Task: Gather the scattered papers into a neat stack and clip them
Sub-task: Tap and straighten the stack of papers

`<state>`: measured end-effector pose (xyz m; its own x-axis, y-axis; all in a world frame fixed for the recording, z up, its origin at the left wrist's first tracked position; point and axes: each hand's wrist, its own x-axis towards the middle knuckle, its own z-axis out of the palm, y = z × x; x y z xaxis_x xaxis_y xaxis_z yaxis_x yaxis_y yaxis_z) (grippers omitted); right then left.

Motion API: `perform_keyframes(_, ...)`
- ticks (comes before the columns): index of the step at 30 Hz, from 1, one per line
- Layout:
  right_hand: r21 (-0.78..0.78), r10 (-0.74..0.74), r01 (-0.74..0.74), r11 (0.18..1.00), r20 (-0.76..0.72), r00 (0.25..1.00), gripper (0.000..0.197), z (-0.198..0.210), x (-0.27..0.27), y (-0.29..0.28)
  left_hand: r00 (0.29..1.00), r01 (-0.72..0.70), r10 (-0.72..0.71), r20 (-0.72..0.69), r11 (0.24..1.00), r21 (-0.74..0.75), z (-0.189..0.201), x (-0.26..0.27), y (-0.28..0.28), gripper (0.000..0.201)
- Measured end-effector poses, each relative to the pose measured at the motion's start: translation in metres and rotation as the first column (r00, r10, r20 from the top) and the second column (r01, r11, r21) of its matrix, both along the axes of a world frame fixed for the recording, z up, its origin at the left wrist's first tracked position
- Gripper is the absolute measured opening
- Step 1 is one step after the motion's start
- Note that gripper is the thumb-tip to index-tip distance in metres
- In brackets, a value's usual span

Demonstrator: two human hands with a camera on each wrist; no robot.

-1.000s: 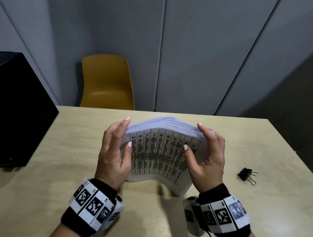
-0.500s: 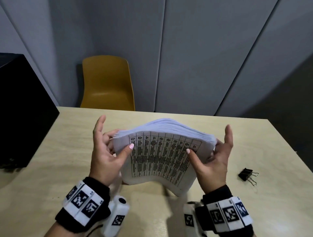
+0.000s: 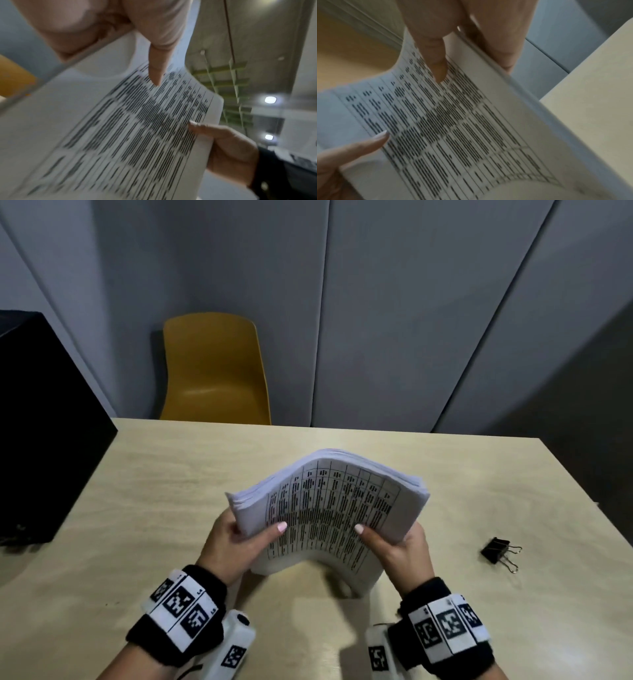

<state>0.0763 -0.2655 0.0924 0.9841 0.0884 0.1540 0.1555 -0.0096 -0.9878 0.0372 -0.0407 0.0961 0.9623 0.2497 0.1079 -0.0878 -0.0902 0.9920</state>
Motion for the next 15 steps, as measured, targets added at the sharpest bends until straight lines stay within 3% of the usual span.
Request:
perform_keyframes(1, -0.026, 0.008, -0.008, 1.000, 0.001, 1.000, 0.029, -0.003, -0.001, 0.001, 1.000, -0.007, 0.007, -0.015, 1.000, 0.012, -0.005, 0.000, 0.002, 0.022)
perform_keyframes(6, -0.006, -0.026, 0.027, 1.000, 0.062, 0.998, 0.050, 0.001, 0.003, 0.002, 0.998, -0.052, 0.050, 0.035, 0.997, 0.055, -0.004, 0.002, 0.004, 0.051)
perform_keyframes(11, -0.097, 0.048, -0.056, 0.994, -0.081, 0.996, 0.041, -0.016, 0.003, -0.002, 0.994, 0.039, -0.030, -0.106, 0.996, 0.083, -0.021, -0.009, 0.001, 0.047)
perform_keyframes(13, -0.127, 0.026, -0.037, 0.991, -0.088, 0.996, 0.041, -0.018, 0.002, -0.003, 0.996, 0.028, -0.022, -0.087, 0.997, 0.071, -0.025, -0.011, 0.000, 0.029)
perform_keyframes(15, -0.075, 0.011, -0.016, 0.997, -0.065, 0.998, 0.041, -0.013, 0.002, -0.003, 0.997, 0.043, -0.039, -0.069, 0.998, 0.048, -0.017, -0.011, 0.001, 0.030)
